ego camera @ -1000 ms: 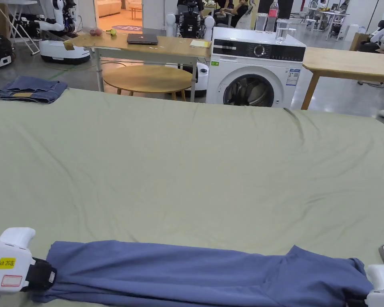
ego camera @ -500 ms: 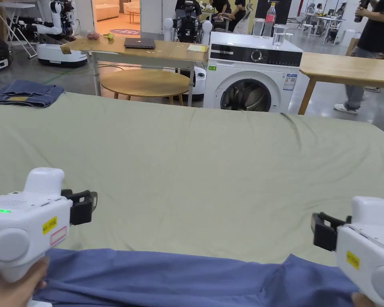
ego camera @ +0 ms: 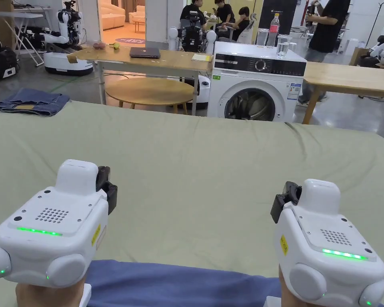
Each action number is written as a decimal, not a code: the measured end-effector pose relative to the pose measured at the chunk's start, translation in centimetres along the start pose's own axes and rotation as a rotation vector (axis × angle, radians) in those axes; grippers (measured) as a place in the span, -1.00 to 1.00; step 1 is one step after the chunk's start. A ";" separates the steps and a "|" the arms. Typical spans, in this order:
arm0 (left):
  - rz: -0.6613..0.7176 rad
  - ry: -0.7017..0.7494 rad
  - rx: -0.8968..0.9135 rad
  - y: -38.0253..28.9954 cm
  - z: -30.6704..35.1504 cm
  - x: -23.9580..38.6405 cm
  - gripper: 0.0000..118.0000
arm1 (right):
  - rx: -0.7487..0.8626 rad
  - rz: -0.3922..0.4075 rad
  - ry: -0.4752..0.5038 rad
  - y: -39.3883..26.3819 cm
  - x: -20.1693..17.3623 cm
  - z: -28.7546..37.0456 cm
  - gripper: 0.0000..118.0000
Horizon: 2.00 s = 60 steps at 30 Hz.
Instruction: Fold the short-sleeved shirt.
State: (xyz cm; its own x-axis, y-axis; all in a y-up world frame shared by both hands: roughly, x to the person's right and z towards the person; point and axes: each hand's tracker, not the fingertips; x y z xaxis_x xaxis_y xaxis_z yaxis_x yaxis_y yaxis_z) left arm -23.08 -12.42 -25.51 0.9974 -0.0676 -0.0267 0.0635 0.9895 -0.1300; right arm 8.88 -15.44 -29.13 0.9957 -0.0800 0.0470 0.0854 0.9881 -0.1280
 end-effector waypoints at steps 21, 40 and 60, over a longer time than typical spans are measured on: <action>0.403 -0.302 -0.753 -6.7 -4.9 -19.4 -0.44 | -0.113 0.060 0.133 -3.0 -1.6 -1.4 -1.00; 0.878 -0.735 -0.974 -16.6 -8.4 -24.4 0.17 | -0.175 0.096 0.151 -4.3 -1.7 -2.0 -1.00; 0.765 -0.603 -0.939 -12.0 -7.2 -21.1 -0.96 | -0.206 0.106 0.186 -4.6 -2.1 -2.6 -1.00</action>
State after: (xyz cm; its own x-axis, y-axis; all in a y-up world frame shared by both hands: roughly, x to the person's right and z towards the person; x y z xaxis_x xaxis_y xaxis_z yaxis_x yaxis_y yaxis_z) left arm -45.10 -23.79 -30.50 0.6471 0.7624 0.0072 -0.3163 0.2770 -0.9073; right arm 6.48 -20.17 -31.24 0.9873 -0.0197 -0.1574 -0.0324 0.9462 -0.3219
